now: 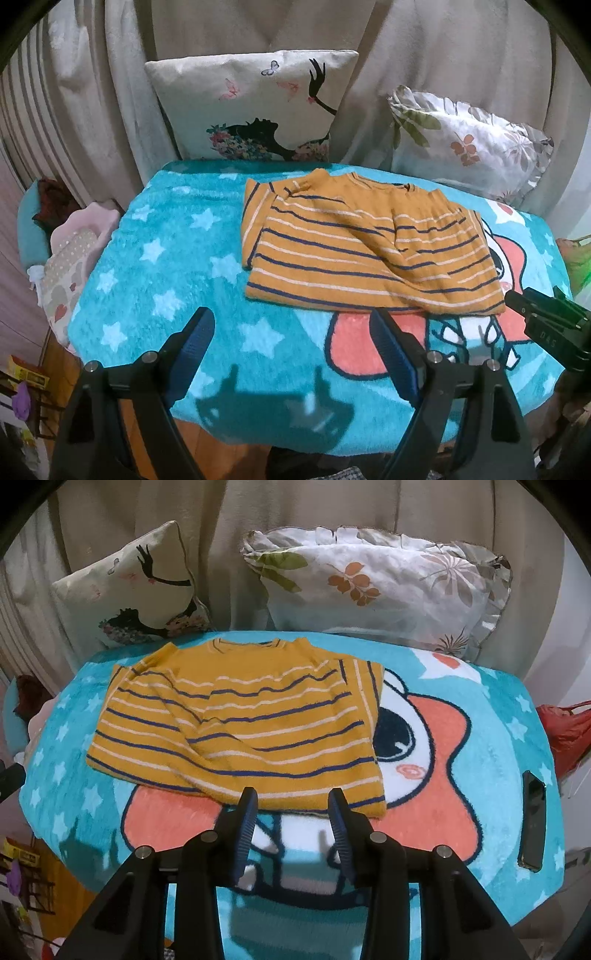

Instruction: Fold small clothes

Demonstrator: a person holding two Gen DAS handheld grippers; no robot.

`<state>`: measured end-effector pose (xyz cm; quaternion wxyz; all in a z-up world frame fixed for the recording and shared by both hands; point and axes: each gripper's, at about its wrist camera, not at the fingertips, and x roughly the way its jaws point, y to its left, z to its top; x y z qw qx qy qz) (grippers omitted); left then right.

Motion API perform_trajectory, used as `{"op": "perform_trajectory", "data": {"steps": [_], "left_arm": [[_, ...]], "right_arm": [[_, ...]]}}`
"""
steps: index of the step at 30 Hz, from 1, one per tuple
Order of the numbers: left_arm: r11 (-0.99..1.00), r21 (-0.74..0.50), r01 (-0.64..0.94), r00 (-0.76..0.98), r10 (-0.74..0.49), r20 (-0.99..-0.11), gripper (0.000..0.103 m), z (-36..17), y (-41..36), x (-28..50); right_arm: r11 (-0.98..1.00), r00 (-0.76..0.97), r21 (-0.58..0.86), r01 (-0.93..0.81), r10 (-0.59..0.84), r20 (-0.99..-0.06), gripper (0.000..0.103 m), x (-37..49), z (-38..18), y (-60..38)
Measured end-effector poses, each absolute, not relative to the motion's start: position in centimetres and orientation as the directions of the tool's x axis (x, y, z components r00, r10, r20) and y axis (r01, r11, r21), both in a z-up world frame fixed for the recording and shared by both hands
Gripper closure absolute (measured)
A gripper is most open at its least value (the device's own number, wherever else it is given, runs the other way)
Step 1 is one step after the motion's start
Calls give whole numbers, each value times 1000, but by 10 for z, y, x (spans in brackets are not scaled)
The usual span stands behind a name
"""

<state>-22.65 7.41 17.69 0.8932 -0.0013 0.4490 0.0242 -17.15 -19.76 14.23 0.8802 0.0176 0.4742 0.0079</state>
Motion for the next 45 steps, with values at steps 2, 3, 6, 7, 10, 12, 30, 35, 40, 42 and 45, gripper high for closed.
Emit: {"op": "perform_trajectory", "data": {"steps": [2, 3, 6, 7, 10, 12, 30, 35, 40, 42, 45], "left_arm": [[999, 19, -45, 593, 42, -804, 18, 176, 73, -229], [999, 19, -45, 590, 42, -806, 18, 176, 72, -230], [999, 16, -47, 585, 41, -810, 18, 174, 71, -233], [999, 17, -48, 583, 42, -811, 18, 174, 71, -233], [998, 22, -51, 579, 47, -814, 18, 173, 69, -236], [998, 26, -53, 575, 52, -816, 18, 172, 69, -237], [999, 16, -28, 558, 29, -829, 18, 162, 100, -207], [1000, 2, -28, 534, 17, -846, 18, 153, 133, -184], [1000, -4, -13, 515, 3, -857, 18, 145, 167, -161], [1000, -8, -3, 506, -6, -863, 18, 141, 179, -152], [1000, -10, 16, 493, -17, -870, 18, 133, 195, -141]], "right_arm": [[999, 548, 36, -1, 31, -836, 60, -173, 141, -197], [999, 547, 36, -4, 32, -836, 60, -175, 141, -197], [999, 548, 38, -9, 37, -835, 59, -177, 141, -197], [999, 549, 39, -10, 38, -835, 59, -178, 141, -197], [999, 549, 44, -12, 43, -834, 59, -179, 140, -198], [999, 548, 48, -13, 47, -835, 59, -180, 139, -199], [999, 540, 35, -10, 35, -841, 58, -156, 136, -171], [1000, 523, 18, -22, 27, -852, 58, -143, 128, -136], [1000, 502, 10, -23, 21, -865, 58, -130, 119, -96], [1000, 494, 8, -19, 16, -869, 58, -126, 116, -85], [1000, 480, 5, -11, 10, -877, 58, -119, 110, -66]]}}
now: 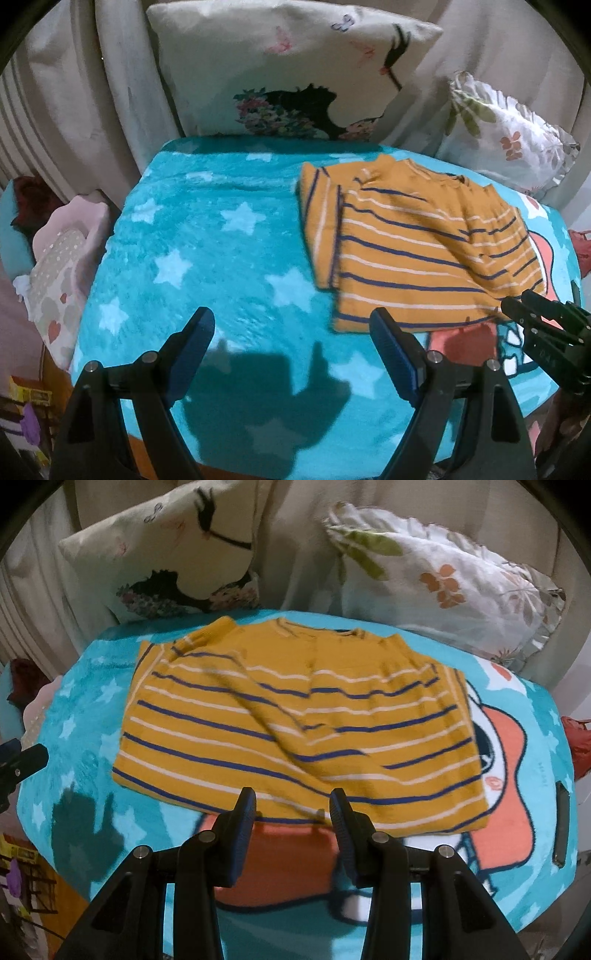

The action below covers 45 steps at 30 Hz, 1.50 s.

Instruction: Fold small clothes

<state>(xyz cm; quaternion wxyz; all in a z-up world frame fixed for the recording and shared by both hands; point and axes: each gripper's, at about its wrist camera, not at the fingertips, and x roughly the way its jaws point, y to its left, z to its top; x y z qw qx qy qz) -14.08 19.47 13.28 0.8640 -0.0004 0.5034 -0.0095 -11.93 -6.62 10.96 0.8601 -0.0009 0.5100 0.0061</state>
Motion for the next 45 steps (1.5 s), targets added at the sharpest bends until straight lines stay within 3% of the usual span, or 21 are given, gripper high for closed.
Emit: {"op": "perform_trajectory", "data": {"steps": [10, 20, 24, 26, 27, 32, 33, 38, 42, 45], "left_arm": [[998, -61, 1, 443, -55, -895, 18, 105, 254, -119], [997, -64, -49, 435, -37, -900, 18, 99, 298, -131], [995, -64, -82, 428, -23, -903, 18, 97, 317, -137], [993, -60, -98, 426, -12, -905, 18, 95, 325, -139], [993, -59, -103, 425, -10, -905, 18, 95, 329, -140], [991, -45, -122, 417, 10, -909, 18, 92, 341, -143], [991, -47, -127, 414, 10, -910, 18, 92, 342, -142], [988, -57, -144, 420, 8, -908, 18, 95, 350, -142], [985, -92, -146, 433, -20, -901, 18, 95, 355, -139], [985, -121, -123, 425, -58, -903, 18, 91, 348, -130]], "right_arm": [[997, 473, 40, -70, 69, -878, 58, -90, 103, 0], [977, 440, 131, -167, 193, -877, 58, -1, 89, 83], [992, 446, 8, -128, 65, -893, 58, 36, 67, 100], [995, 428, -24, -101, 22, -904, 69, 52, 56, 100], [995, 406, -18, -97, 23, -914, 87, 61, 50, 100], [965, 422, -170, -198, -72, -904, 94, 85, 44, 134], [948, 440, -215, -234, -94, -893, 102, 85, 43, 146], [870, 485, -314, -379, -102, -869, 102, 75, 38, 197], [944, 445, -91, -316, 63, -893, 101, 67, 65, 169], [962, 432, -12, -271, 111, -895, 100, 50, 81, 135]]}}
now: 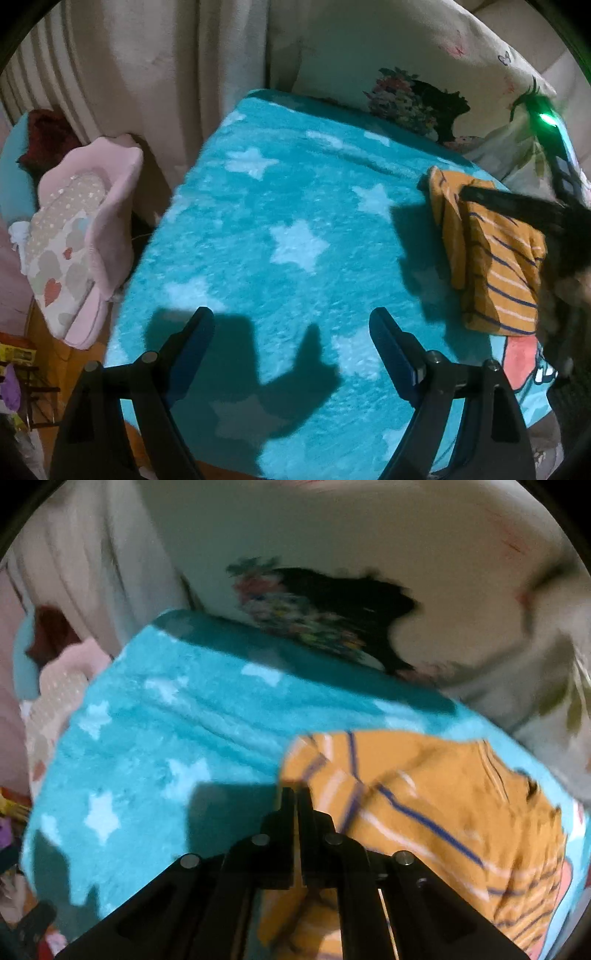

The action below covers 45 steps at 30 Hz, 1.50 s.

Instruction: Fold small clothes

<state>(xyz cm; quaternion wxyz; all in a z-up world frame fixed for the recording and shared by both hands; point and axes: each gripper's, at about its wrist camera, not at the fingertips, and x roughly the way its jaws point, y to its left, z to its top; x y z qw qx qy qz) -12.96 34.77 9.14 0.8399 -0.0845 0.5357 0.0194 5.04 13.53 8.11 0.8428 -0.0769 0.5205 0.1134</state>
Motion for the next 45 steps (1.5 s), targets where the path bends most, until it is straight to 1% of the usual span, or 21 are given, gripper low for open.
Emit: {"op": "perform_trajectory", "data": {"steps": [2, 3, 4, 7, 9, 10, 14, 17, 22, 24, 30, 31, 32, 33, 35, 37, 41, 45], "left_arm": [[985, -146, -93, 424, -93, -901, 18, 90, 337, -122], [984, -163, -73, 424, -117, -898, 18, 89, 331, -117], [982, -180, -56, 422, -140, -896, 18, 88, 324, -113], [966, -257, -6, 402, -233, -886, 18, 81, 304, -98], [949, -316, 20, 375, -300, -877, 18, 74, 289, -86], [938, -345, 32, 364, -333, -870, 18, 70, 280, -81], [920, -388, 61, 333, -385, -861, 18, 56, 247, -65], [907, -416, 70, 314, -416, -853, 18, 45, 229, -55], [906, -420, 54, 308, -415, -856, 18, 31, 201, -37], [915, -402, 44, 329, -393, -859, 16, 29, 191, -32], [936, -353, 16, 356, -335, -872, 15, 29, 168, -23], [937, -347, 25, 352, -333, -874, 24, 29, 163, -22], [939, -342, 36, 346, -333, -877, 51, 30, 158, -22], [945, -325, 41, 337, -319, -886, 62, 31, 155, -21], [945, -325, 31, 336, -316, -887, 80, 37, 153, -20], [947, -322, 5, 346, -304, -888, 85, 49, 150, -21], [931, -364, -25, 381, -328, -865, 87, 77, 139, -27], [918, -392, 51, 421, -376, -825, 90, 117, 94, -34]], "right_arm": [[970, 421, 14, -243, 119, -899, 97, 37, 87, 112], [973, 414, 19, -230, 116, -903, 93, 30, 87, 99], [977, 409, 17, -214, 106, -906, 89, 19, 87, 88], [987, 403, -20, -158, 47, -914, 85, -10, 79, 56], [993, 394, -69, -92, -28, -919, 85, -29, 74, 27], [997, 386, -64, -47, -41, -921, 84, -37, 72, 9], [983, 394, 58, 174, -15, -919, 84, -78, 76, -70], [958, 408, 73, 277, -49, -912, 82, -103, 81, -114], [937, 410, 94, 335, -56, -910, 81, -125, 82, -167], [936, 413, 103, 337, -48, -909, 81, -128, 80, -177], [947, 423, 118, 297, -20, -906, 81, -129, 76, -204], [949, 424, 123, 291, -13, -906, 81, -129, 75, -208], [950, 425, 126, 287, -8, -905, 81, -130, 74, -210], [951, 427, 130, 281, -2, -904, 81, -131, 74, -214], [953, 435, 142, 268, 12, -900, 81, -131, 73, -219], [956, 444, 153, 251, 26, -895, 81, -131, 74, -223], [959, 475, 187, 213, 66, -878, 81, -133, 80, -231], [954, 506, 230, 192, 105, -856, 81, -137, 85, -244]]}}
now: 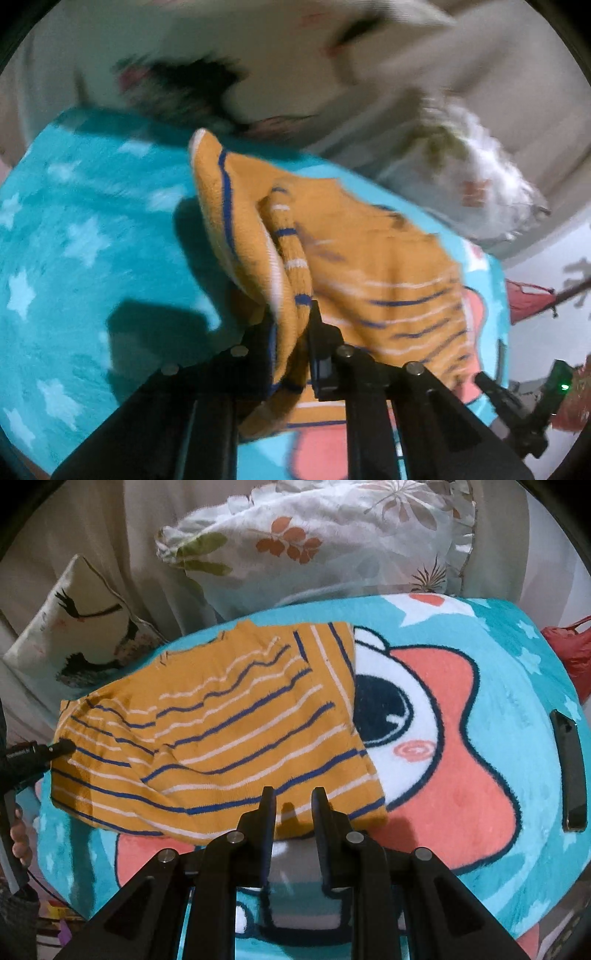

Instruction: Fold small clothes

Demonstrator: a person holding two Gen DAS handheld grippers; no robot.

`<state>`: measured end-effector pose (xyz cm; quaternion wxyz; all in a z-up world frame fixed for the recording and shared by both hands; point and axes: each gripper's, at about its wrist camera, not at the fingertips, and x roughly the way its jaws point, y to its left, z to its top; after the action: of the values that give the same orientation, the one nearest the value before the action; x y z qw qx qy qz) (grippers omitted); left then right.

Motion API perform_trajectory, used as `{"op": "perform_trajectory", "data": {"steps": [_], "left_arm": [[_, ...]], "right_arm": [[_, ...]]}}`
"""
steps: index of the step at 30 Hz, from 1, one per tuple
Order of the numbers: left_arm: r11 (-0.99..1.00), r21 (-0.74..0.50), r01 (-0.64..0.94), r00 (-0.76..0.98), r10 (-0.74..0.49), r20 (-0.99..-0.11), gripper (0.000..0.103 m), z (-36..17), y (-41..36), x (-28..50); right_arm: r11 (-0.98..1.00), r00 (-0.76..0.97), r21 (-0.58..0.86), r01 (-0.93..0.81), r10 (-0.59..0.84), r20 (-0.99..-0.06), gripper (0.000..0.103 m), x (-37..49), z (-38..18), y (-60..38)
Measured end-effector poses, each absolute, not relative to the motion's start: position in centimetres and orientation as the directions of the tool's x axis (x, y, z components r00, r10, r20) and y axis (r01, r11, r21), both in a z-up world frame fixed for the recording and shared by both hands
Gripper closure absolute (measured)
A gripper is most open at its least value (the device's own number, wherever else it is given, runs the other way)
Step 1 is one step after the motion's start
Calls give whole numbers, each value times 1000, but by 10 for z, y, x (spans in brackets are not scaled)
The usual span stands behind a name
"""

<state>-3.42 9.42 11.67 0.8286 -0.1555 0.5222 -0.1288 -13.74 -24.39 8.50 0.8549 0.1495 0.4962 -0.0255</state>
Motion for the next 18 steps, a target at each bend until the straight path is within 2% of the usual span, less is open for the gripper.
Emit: {"op": "perform_trajectory", "data": {"steps": [2, 5, 7, 12, 15, 18], "left_arm": [[908, -409, 93, 427, -408, -807, 92, 128, 68, -36], [866, -467, 178, 402, -497, -769, 103, 143, 10, -32], [819, -515, 253, 352, -574, -740, 103, 147, -40, -29], [773, -498, 392, 229, -607, -761, 103, 128, -150, -36], [766, -481, 425, 219, -603, -767, 103, 127, -171, -54], [784, -450, 428, 249, -581, -775, 101, 136, -156, -71]], "right_arm": [[947, 519, 257, 191, 124, -846, 81, -142, 87, -254], [934, 534, 293, 203, 145, -833, 81, -151, 90, -273], [926, 546, 308, 217, 146, -825, 81, -160, 93, -287], [915, 545, 299, 270, 111, -831, 81, -180, 92, -324], [917, 542, 293, 269, 107, -834, 81, -184, 94, -335], [927, 553, 297, 230, 127, -824, 81, -177, 99, -332]]}}
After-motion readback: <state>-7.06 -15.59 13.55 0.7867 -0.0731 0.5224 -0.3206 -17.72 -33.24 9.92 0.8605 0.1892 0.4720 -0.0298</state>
